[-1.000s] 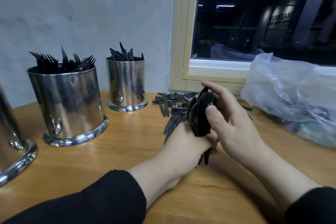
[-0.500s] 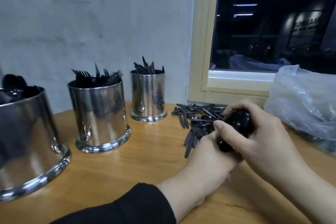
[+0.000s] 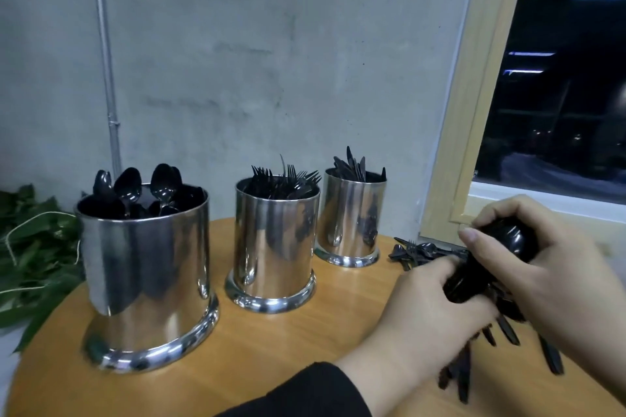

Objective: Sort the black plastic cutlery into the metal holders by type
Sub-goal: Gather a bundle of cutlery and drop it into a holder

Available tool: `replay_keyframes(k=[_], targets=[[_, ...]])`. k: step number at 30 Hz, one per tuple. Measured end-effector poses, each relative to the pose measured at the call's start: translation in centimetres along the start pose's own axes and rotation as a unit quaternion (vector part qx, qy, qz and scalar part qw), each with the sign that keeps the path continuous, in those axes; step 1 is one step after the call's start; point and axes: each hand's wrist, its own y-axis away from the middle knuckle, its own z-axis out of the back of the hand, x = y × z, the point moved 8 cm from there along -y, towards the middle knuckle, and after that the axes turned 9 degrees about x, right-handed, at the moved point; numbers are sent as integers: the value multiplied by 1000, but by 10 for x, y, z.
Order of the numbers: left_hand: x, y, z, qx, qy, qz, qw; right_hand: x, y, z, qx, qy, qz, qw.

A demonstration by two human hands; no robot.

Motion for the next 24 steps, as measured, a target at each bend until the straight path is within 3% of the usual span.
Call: replay_keyframes(k=[6,12,15,18,22,24], targets=[[-6,-4,49,-86,-69,-36,993,15,-42,-16,-11,7,19,1000],[-16,-5,84,-152,-61,-39,986,36,-76,-36,-8,-15,65,998],[-25,7,107,-205,-122,-68,969,53,-90,-39,-35,-30,88,995],[-51,41,136,-307,-198,-127,922,78,-103,-41,-50,-87,108,989],[-94,112,172,-433,-265,-266,819,132,-118,-64,-54,-153,143,976],[-105,145,194,-464,-292,-277,789,162,-123,-84,-42,-163,183,969]])
